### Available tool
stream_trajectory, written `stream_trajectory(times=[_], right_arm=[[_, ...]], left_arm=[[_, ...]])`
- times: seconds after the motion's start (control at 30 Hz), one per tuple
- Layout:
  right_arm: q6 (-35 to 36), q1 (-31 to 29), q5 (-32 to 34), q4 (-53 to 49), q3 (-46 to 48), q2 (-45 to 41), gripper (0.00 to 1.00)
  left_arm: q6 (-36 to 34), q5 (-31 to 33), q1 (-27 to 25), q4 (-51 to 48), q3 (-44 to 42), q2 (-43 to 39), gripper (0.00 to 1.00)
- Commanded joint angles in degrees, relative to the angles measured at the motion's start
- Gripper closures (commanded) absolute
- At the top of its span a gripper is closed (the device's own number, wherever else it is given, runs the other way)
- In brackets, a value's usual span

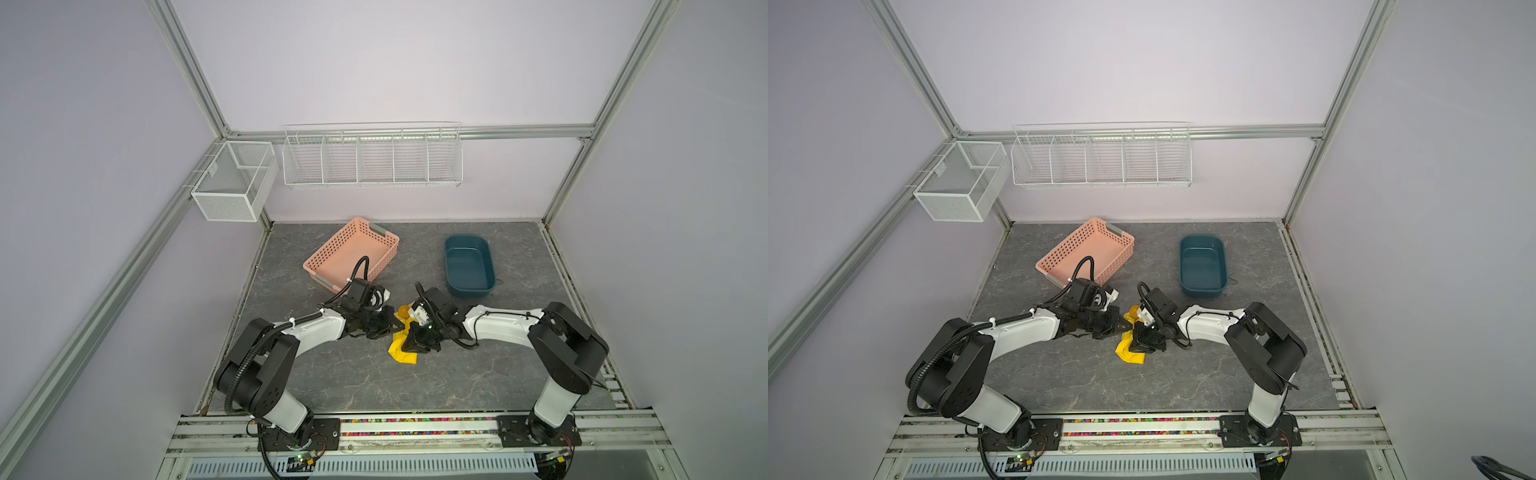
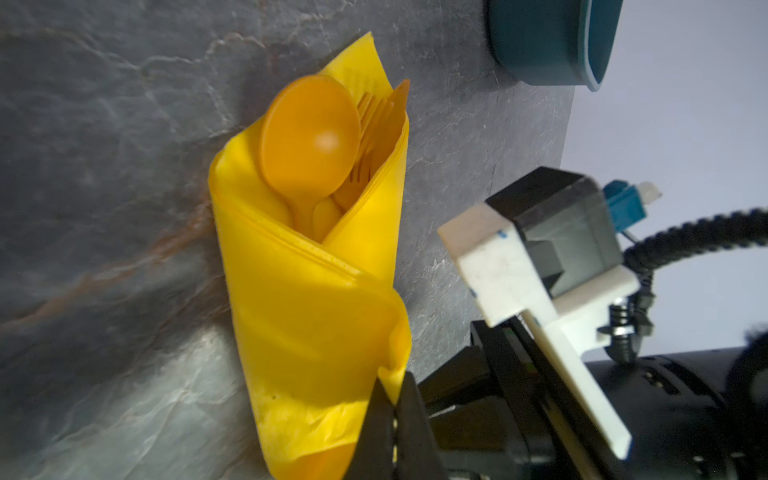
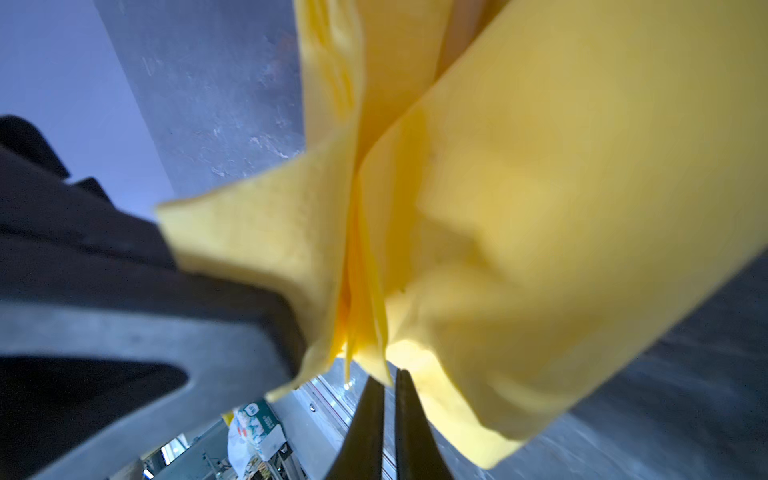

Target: Place the utensils on the paper napkin and roll it up

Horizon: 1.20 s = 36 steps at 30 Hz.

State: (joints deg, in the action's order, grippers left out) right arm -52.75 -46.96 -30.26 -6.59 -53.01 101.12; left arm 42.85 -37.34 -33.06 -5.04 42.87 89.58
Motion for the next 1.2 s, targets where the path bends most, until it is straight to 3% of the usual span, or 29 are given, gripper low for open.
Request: stream_trajectory(times=[0.0, 0.6, 0.9, 1.17], right_arm=[[-5.96, -0.1, -4.39, 9.44, 1.92, 2.25, 0.88], [-3.94, -0.02, -1.2, 5.43, 2.04, 5.6, 0.89], [-1.01, 1.62, 0.62, -1.39, 1.31, -1.07, 0.87], [3.32, 7.36, 3.2, -8.95, 4.63, -8.4, 0.84]], left_arm=[[0.91, 0.16, -0.18, 1.52, 0.11, -0.5, 1.0], [7.4, 1.95, -1.24, 3.06, -2.09, -3.65, 1.0], [6.72, 3.16, -1.39, 1.96, -2.05, -2.8, 1.0], [6.46, 2.58, -1.99, 2.05, -1.17, -1.98, 1.0]])
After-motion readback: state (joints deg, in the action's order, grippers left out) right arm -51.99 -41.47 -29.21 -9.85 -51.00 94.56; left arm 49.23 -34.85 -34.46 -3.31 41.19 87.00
